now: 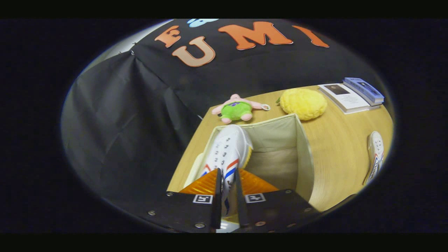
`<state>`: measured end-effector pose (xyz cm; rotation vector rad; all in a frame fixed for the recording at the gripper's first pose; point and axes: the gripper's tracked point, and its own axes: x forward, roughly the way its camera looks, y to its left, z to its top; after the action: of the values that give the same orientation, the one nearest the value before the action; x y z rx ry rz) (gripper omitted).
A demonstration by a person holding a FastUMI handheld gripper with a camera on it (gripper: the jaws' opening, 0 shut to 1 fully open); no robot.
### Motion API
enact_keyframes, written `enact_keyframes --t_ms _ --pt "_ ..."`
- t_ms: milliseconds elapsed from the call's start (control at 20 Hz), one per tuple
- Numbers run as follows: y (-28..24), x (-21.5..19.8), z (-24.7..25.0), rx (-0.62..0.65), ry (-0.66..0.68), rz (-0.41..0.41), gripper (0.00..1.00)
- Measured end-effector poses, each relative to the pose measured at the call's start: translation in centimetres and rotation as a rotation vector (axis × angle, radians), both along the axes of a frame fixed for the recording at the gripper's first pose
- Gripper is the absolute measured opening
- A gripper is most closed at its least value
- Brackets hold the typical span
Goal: Open the storage box then place both shoes into the box .Put the left shoe in first, then the right shoe, with the right side of both shoes facing outward in a uniform manner.
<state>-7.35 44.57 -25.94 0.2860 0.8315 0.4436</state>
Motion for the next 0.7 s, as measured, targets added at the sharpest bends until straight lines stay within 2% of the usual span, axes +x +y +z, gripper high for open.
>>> enact_keyframes --t_ms 50,100,200,300,450,700 --pt "0.0 0.4 0.5 0.021 -0.030 0.000 0.31" --pt "-0.5 0.8 1.7 0.023 -0.063 0.000 0.54" --pt "-2.2 1.9 3.1 0.001 -0.130 -0.009 0.79" --pt "-4.2 2.7 4.2 -0.005 -0.184 -0.026 0.95" --pt "-8.3 3.9 5.4 -0.035 -0.231 -0.077 0.99" --pt "-17.2 5.5 5.9 -0.107 -0.284 -0.219 0.98"
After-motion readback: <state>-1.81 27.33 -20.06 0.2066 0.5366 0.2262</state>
